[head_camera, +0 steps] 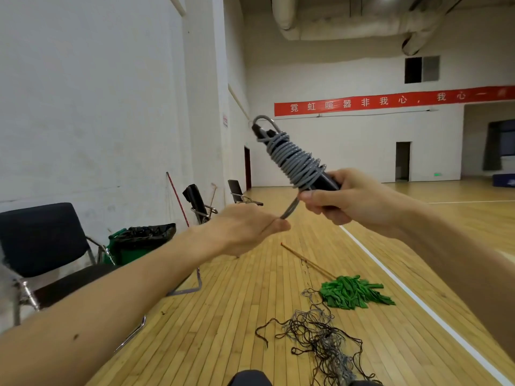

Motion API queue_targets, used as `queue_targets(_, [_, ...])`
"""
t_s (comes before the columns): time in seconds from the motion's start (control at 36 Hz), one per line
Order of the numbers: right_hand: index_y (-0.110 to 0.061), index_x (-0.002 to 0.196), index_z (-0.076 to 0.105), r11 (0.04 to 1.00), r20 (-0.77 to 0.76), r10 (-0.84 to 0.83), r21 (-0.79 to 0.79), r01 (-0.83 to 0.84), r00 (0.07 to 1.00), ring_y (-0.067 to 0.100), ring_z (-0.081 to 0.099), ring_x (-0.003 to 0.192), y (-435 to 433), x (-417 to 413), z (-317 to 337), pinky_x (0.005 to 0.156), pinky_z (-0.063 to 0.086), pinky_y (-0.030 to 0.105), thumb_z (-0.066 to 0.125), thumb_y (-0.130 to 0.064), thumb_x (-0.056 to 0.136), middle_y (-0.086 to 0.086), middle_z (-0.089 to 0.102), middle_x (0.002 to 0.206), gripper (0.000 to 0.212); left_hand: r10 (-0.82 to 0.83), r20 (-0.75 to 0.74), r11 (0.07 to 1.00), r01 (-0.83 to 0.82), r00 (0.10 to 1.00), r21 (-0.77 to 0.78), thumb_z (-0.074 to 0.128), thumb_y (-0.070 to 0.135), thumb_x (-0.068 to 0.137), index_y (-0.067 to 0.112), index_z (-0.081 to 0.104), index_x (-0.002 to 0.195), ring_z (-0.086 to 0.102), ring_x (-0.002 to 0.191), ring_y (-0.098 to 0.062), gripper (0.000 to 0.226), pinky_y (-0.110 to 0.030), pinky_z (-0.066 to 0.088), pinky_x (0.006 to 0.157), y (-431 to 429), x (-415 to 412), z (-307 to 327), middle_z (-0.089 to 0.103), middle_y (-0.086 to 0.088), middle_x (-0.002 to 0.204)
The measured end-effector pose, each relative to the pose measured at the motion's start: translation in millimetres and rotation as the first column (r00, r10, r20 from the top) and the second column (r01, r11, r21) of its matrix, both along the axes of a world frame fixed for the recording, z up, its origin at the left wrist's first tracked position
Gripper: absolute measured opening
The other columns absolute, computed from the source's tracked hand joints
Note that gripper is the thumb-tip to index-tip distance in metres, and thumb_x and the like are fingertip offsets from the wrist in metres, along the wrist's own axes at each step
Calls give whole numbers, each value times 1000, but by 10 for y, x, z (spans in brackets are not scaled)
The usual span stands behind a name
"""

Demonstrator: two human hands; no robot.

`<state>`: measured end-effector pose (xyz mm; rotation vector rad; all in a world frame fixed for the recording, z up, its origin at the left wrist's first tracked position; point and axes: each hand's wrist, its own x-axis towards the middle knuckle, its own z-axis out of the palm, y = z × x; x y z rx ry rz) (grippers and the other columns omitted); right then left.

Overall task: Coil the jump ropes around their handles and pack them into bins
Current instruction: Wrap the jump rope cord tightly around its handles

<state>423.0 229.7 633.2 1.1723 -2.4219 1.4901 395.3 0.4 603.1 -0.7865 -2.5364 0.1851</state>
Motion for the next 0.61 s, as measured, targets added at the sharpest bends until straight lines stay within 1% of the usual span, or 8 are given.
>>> queue_targets(0.03, [-6,95,61,999,3,-44,-12,44,999,12,40,57,8,-37,-19,49,35,19,66,-18,93,0,57,70,13,-2,-7,1000,2,1000,-10,21,57,101,22,44,83,40,57,-3,46,-29,34,64,43,29,-10,43,9,66])
queue_targets(0.08, [-5,97,61,993,18,-119,-16,119,993,11,41,57,34,-109,-49,50,35,21,65,-16,95,0,58,70,13,4,-20,1000,-4,1000,-4,26,53,104,25,49,95,38,58,-2,37,-27,32,64,62,40,-40,41,12,67])
queue_targets(0.17, [-5,98,62,979,44,-203,9,203,978,10,43,55,86,-204,-86,51,36,22,66,-16,95,1,59,71,13,15,-64,1000,-14,998,8,29,48,106,28,41,85,40,56,-3,31,-22,27,56,42,44,-57,42,11,66])
queue_targets(0.28, [-6,96,62,965,66,-261,19,260,963,8,43,50,111,-310,-152,49,34,23,66,-16,95,1,59,69,10,37,-101,999,-38,994,-3,28,46,106,25,41,92,43,58,-6,28,-23,27,54,37,3,-64,46,9,68])
queue_targets(0.36, [-9,92,63,942,-10,-334,43,334,942,4,44,45,104,-386,-183,45,36,17,67,-17,96,2,60,70,9,46,-110,999,-47,993,-2,31,42,107,23,45,96,49,60,-10,26,-26,34,58,46,-13,-67,51,6,71])
queue_targets(0.42, [-6,93,66,927,-48,-369,54,372,928,4,47,48,106,-440,-209,46,38,16,67,-16,96,2,61,69,11,56,-101,998,-56,993,8,32,40,107,21,49,101,49,61,-9,26,-25,35,58,49,-21,-45,53,5,73])
queue_targets(0.53, [-3,94,69,897,-83,-424,98,431,902,14,52,63,123,-569,-287,56,42,24,68,-16,95,3,63,71,13,51,-86,999,-50,995,9,34,41,107,20,55,109,51,65,-9,29,-26,41,61,54,-18,-6,56,6,78])
queue_targets(0.61, [-5,91,69,865,-128,-466,143,481,876,15,53,61,130,-651,-342,58,44,28,67,-17,95,4,64,73,13,34,-116,999,-39,993,-38,33,38,108,20,53,117,47,65,-6,29,-22,34,59,73,7,-42,51,9,78])
